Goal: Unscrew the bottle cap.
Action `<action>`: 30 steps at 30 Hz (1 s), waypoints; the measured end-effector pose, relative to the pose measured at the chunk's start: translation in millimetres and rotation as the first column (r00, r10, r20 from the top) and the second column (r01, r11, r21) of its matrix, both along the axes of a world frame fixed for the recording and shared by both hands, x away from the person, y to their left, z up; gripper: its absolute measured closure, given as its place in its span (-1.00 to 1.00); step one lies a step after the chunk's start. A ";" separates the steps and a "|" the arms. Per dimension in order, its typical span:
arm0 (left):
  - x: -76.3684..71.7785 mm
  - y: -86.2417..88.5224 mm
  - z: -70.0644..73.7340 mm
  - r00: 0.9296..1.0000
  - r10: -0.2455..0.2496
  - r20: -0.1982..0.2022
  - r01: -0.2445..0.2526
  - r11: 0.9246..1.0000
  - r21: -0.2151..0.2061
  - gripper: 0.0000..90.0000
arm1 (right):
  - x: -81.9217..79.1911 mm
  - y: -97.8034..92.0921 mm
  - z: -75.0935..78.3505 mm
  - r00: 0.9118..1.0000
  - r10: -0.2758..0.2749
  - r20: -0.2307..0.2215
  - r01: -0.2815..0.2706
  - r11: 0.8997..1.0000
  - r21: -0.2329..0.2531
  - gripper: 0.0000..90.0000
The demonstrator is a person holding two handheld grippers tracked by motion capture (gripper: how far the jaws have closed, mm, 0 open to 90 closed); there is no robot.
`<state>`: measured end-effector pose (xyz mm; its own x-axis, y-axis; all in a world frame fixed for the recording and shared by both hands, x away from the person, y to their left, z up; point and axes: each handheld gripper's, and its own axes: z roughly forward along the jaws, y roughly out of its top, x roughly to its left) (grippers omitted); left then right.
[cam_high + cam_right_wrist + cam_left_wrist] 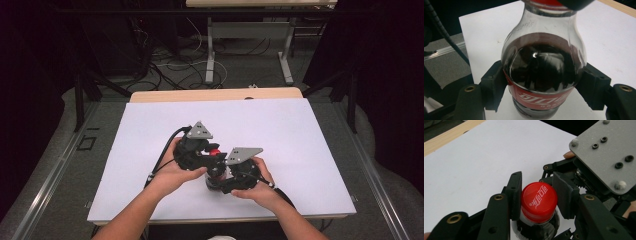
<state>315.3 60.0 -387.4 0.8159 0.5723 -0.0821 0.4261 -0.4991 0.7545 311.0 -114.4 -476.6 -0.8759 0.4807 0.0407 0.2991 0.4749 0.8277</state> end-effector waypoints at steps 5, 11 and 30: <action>0.9 1.8 1.8 1.000 -0.027 -0.010 0.027 0.999 -0.024 0.19 | 0.5 -0.3 -0.3 1.000 0.002 0.005 -0.002 1.000 0.012 -0.32; 5.8 11.5 5.5 0.995 -0.098 -0.001 0.098 0.995 -0.028 0.07 | -0.1 -1.2 1.1 1.000 0.003 0.000 -0.003 1.000 0.020 -0.32; 0.6 -0.8 0.8 0.999 0.040 0.004 -0.040 0.998 -0.049 0.37 | -0.5 0.1 0.4 1.000 -0.013 0.007 0.013 1.000 0.018 -0.32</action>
<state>315.8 59.1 -386.7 0.7928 0.6001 -0.1065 0.4411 -0.4443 0.7797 310.5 -114.3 -476.2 -0.8700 0.4912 0.0427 0.2988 0.4564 0.8381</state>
